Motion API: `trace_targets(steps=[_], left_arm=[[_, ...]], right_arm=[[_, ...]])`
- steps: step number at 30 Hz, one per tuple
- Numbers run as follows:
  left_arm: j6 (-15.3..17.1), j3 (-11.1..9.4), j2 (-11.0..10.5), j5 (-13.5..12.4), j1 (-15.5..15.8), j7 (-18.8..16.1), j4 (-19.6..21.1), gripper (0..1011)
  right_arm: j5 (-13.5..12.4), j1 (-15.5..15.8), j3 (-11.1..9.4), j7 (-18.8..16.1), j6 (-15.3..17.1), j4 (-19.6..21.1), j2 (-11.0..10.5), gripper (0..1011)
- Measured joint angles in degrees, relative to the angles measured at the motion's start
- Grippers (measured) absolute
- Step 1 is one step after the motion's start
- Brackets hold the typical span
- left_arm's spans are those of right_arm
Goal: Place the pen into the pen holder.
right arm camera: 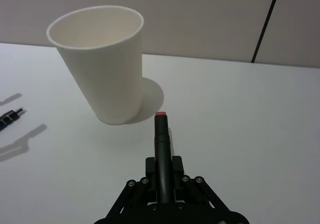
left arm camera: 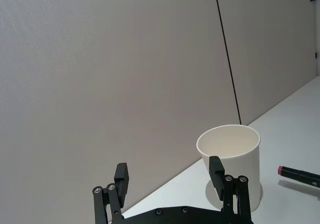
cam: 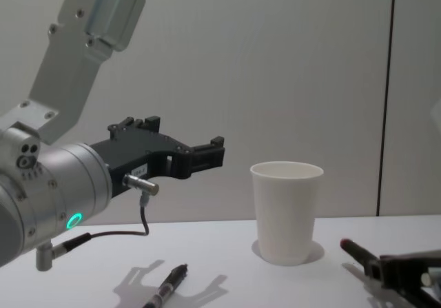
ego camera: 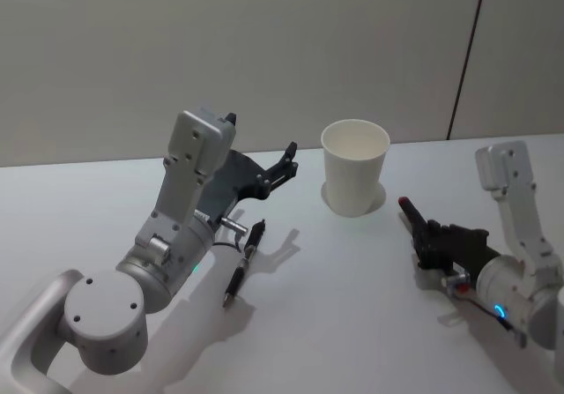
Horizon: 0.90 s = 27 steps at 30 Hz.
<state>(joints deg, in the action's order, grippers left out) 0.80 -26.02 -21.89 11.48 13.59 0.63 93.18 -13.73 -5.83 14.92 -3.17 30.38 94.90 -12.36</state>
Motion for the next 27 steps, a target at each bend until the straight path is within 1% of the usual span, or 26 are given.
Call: trace_targets(steps=[6,10,13,15,16,19,22,24,27], left_arm=[[0.00,0.00,0.00,0.00,0.00,0.00,0.00,1001],[0.00,0.00,0.00,0.00,0.00,0.00,0.00,1001],[0.00,0.00,0.00,0.00,0.00,0.00,0.00,1001],[0.00,0.00,0.00,0.00,0.00,0.00,0.00,1001],[0.00,0.00,0.00,0.00,0.00,0.00,0.00,1001],[0.00,0.00,0.00,0.00,0.00,0.00,0.00,1001],[0.00,0.00,0.00,0.00,0.00,0.00,0.00,1001],[0.00,0.00,0.00,0.00,0.00,0.00,0.00,1001],[0.00,0.00,0.00,0.00,0.00,0.00,0.00,1001]], right_arm=[[0.51,0.24,-0.04,-0.55,-3.27,0.36,-0.14,177],[0.90,0.49,-0.08,-0.90,-6.19,0.66,-0.29,177],[1.20,0.77,-0.15,-1.16,-9.08,0.95,-0.46,177],[1.31,0.91,-0.18,-1.25,-10.29,1.11,-0.53,177],[1.43,1.03,-0.23,-1.32,-11.71,1.24,-0.61,177],[1.57,1.24,-0.33,-1.40,-13.56,1.46,-0.74,177],[1.77,1.51,-0.49,-1.60,-16.94,1.75,-0.94,178],[1.84,1.58,-0.57,-1.70,-18.22,1.83,-1.00,178],[2.02,1.62,-0.72,-1.97,-20.99,1.93,-1.11,177]])
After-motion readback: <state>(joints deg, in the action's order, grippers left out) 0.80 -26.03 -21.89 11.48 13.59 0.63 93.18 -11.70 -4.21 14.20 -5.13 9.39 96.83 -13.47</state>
